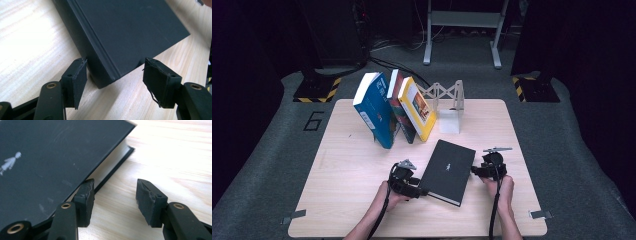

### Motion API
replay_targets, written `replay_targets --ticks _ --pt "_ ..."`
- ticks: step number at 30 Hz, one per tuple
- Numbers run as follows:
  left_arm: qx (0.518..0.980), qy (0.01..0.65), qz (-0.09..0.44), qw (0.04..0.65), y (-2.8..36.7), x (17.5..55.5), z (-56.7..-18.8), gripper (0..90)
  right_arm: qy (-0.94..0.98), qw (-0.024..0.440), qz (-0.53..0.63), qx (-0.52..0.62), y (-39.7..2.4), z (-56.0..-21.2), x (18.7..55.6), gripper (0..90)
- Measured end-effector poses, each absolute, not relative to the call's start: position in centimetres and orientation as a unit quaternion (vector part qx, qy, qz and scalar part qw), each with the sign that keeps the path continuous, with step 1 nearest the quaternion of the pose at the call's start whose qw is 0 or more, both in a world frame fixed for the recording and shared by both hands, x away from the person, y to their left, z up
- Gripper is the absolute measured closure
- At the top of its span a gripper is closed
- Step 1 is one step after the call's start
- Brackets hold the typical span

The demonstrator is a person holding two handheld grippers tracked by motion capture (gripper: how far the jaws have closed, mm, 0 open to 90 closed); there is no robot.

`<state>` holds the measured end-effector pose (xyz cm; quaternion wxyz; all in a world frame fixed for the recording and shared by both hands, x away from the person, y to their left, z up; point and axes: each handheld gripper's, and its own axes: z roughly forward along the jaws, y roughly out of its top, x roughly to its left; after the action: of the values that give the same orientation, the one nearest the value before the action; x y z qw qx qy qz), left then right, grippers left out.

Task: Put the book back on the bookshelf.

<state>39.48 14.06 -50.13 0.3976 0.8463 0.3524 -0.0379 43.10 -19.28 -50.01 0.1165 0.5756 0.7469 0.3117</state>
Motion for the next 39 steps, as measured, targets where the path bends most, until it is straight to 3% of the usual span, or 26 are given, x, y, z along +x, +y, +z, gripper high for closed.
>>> replay_targets --ticks 7,16,19,26,30,39 --pt "0.822 0.394 -0.012 0.411 15.1 41.2 -49.4 31.2 0.726 0.117 0.368 0.568 -20.4 -47.9 40.9 45.5" --pt "0.827 0.383 -0.043 0.410 14.0 41.8 -50.0 34.5 0.760 0.063 0.353 0.543 -17.8 -48.8 41.0 27.5" --pt "0.831 0.367 -0.062 0.413 13.5 41.3 -50.2 36.6 0.759 0.050 0.355 0.543 -17.6 -49.0 41.3 27.2" --pt "0.831 0.374 -0.035 0.410 13.1 40.2 -50.0 35.4 0.771 0.039 0.352 0.529 -17.0 -48.9 42.2 30.8" --pt "0.833 0.367 -0.038 0.412 12.8 39.7 -50.0 35.5 0.772 0.032 0.349 0.530 -16.7 -48.9 42.9 28.3" --pt "0.839 0.355 -0.042 0.411 11.0 38.2 -50.0 35.8 0.774 0.042 0.347 0.529 -17.0 -48.8 44.7 28.2"
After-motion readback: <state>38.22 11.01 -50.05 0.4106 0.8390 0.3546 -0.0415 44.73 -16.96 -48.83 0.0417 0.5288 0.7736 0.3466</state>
